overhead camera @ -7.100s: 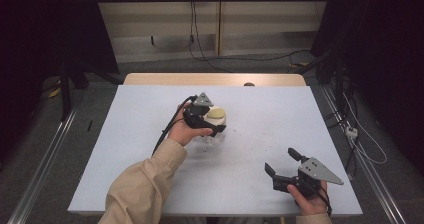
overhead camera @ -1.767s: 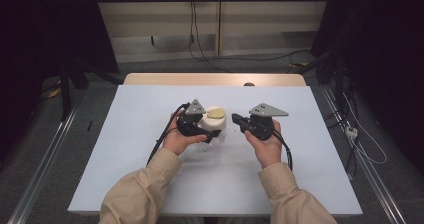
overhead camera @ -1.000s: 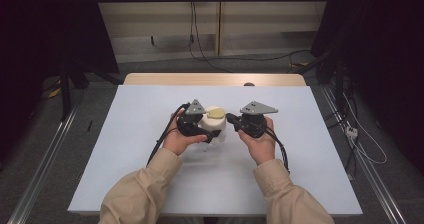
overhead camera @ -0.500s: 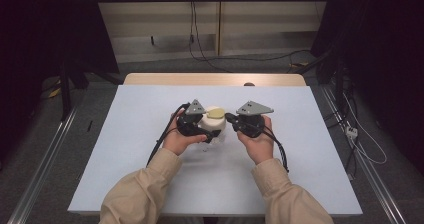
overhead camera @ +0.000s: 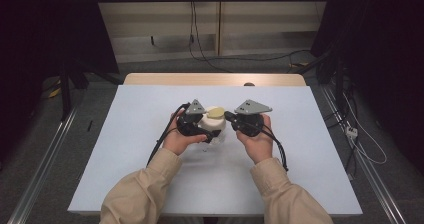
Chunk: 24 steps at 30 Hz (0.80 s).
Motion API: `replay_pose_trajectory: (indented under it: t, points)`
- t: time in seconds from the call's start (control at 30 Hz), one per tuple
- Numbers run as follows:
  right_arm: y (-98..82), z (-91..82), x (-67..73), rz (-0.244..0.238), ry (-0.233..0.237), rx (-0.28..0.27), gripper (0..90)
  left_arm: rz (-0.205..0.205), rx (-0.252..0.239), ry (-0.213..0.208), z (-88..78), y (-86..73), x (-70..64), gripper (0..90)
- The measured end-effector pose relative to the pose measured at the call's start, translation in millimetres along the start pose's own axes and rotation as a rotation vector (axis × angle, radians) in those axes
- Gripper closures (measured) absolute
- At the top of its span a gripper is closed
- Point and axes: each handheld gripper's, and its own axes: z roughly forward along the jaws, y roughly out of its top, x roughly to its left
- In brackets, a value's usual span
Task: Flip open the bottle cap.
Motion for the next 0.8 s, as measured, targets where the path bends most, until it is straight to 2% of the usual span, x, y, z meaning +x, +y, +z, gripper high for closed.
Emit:
replay_pose_trajectory:
  t: [0.1, 0.17, 0.27, 0.37, 0.47, 0.8]
  points:
    - [1.9, -0.2, -0.1, 0.004, 0.002, -0.008, 90.0, 0.000, -0.001, 0.000, 0.0, -0.1, -0.1, 10.1]
    - [5.2, -2.5, 0.0, 0.049, 0.042, -0.062, 90.0, -0.004, -0.003, 0.000, 0.4, 0.0, -0.8, 10.1]
    - [13.7, -6.6, 2.7, 0.027, 0.010, -0.087, 90.0, -0.002, 0.000, 0.003, -0.1, 0.0, -0.5, 10.1]
    - [16.9, -7.5, 2.0, 0.038, 0.025, -0.094, 90.0, -0.002, -0.001, 0.004, 0.0, 0.1, -0.8, 10.1]
    - [18.7, -10.6, 2.6, 0.039, 0.020, -0.115, 90.0, -0.003, -0.002, 0.004, 0.1, 0.0, -0.7, 10.1]
    - [17.4, -10.5, -0.2, 0.040, 0.020, -0.091, 90.0, -0.002, 0.000, 0.003, -0.3, 0.5, -0.4, 10.2]
